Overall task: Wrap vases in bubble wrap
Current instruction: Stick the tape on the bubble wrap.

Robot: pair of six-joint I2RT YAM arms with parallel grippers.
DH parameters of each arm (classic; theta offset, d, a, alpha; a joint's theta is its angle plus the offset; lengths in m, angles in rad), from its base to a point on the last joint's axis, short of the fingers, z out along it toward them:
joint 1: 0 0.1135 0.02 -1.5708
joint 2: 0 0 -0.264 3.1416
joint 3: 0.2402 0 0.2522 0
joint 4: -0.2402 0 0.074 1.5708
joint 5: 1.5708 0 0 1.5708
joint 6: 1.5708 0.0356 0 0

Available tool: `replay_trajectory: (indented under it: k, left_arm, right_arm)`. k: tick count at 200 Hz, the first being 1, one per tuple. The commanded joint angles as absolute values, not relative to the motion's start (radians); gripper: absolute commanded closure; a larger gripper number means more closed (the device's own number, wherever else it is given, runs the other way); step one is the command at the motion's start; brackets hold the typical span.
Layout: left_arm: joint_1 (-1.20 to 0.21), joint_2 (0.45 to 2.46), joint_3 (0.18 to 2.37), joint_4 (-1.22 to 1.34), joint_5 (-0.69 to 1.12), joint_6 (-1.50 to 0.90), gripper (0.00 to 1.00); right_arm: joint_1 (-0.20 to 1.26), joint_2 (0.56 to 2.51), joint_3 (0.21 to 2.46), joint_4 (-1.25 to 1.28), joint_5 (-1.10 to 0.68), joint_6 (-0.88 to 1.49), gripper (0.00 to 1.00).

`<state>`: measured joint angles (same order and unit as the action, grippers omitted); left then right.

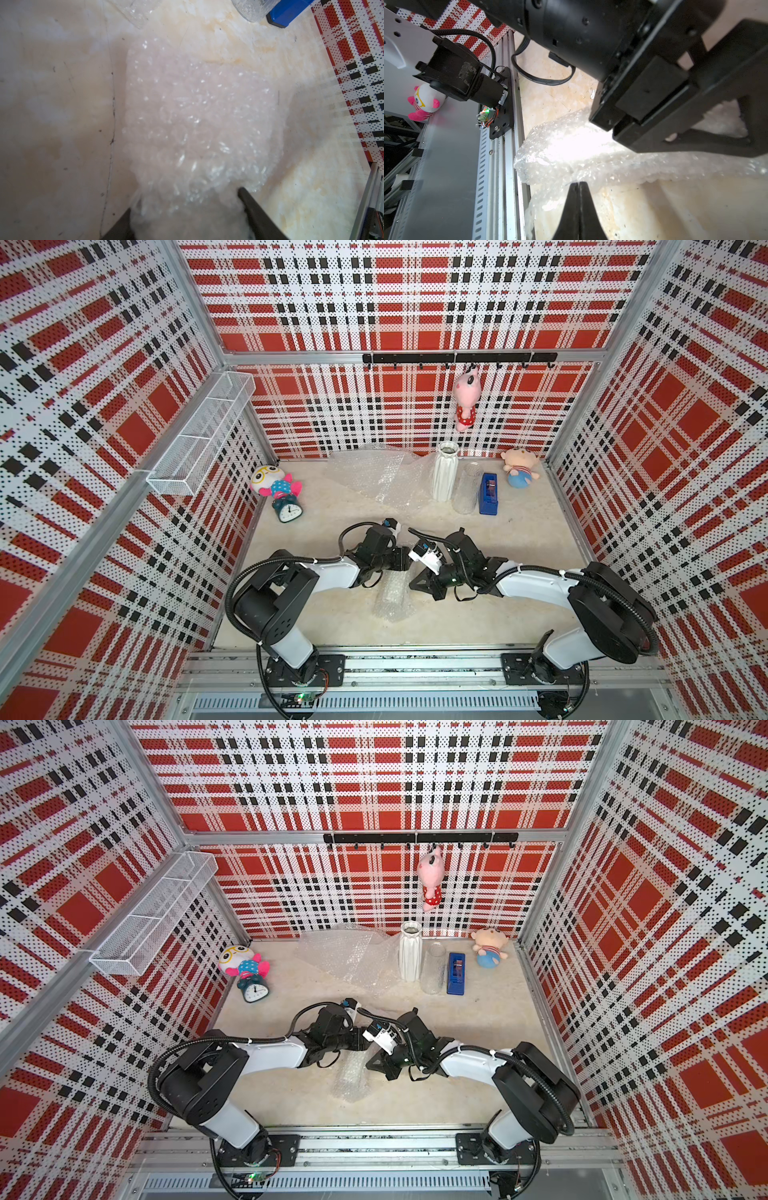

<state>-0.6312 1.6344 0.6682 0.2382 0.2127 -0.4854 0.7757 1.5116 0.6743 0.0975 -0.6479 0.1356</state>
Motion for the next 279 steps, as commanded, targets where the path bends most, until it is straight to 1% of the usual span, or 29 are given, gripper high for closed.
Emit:
replay_trajectory:
  k: [1, 28, 58, 97, 132, 200, 256, 279]
  left_arm:
    - [-0.647, 1.65, 0.677, 0.25, 0.249, -0.453, 0.6]
    - [-0.652, 1.646, 0.679, 0.249, 0.249, -0.451, 0.61]
    - [-0.653, 1.652, 0.683, 0.241, 0.234, -0.451, 0.61]
    - [-0.65, 1.657, 0.686, 0.239, 0.232, -0.451, 0.62]
    - [-0.651, 1.648, 0.687, 0.241, 0.233, -0.453, 0.62]
    - [-0.667, 1.638, 0.685, 0.254, 0.23, -0.463, 0.62]
    - [-0.672, 1.626, 0.68, 0.267, 0.232, -0.468, 0.63]
    - [-0.673, 1.621, 0.674, 0.277, 0.229, -0.474, 0.63]
  right_arm:
    - [0.77, 1.531, 0.684, 0.103, -0.622, 0.123, 1.0]
    - [0.762, 1.533, 0.674, 0.133, -0.61, 0.146, 1.0]
    - [0.761, 1.499, 0.659, 0.178, -0.647, 0.171, 1.0]
    - [0.752, 1.475, 0.647, 0.14, -0.602, 0.158, 1.0]
    - [0.73, 1.503, 0.646, 0.135, -0.589, 0.156, 1.0]
    - [0.736, 1.598, 0.666, 0.204, -0.581, 0.205, 1.0]
    - [0.749, 1.605, 0.661, 0.257, -0.532, 0.252, 1.0]
    - [0.757, 1.609, 0.661, 0.272, -0.496, 0.272, 0.93]
